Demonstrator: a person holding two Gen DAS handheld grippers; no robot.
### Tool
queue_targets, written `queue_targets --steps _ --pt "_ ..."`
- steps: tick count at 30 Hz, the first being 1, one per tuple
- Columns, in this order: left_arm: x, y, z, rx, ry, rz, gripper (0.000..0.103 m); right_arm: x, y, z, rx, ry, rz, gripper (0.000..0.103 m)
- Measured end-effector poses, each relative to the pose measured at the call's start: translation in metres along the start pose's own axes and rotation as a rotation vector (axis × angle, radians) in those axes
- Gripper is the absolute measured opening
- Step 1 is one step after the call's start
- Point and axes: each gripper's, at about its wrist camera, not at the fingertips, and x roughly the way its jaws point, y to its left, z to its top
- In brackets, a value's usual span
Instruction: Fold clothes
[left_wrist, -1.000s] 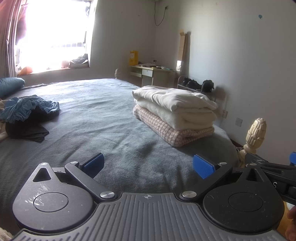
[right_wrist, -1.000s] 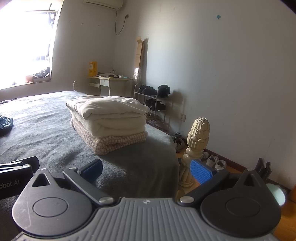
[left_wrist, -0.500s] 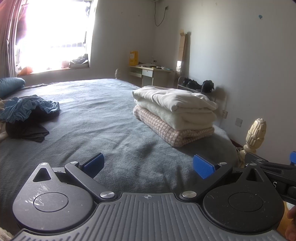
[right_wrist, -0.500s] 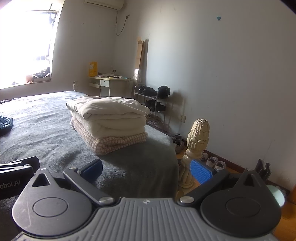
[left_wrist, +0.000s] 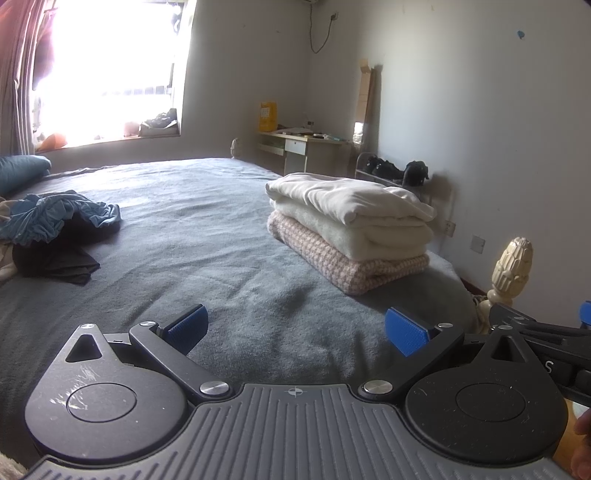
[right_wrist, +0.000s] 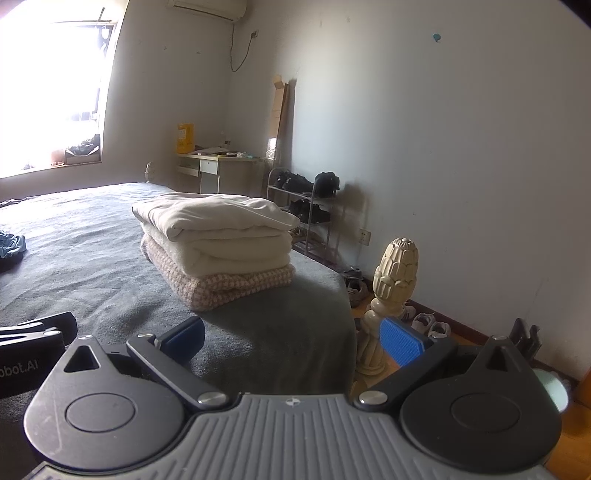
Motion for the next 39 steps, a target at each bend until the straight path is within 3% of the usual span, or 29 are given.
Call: queue_targets --steps 39 --pt "-0.0002 -0.0021 -0.0006 0.01 0.0 -0.001 0.103 -0.0039 0.0012 -0.0014 -0.004 -0.002 -0.004 0.103"
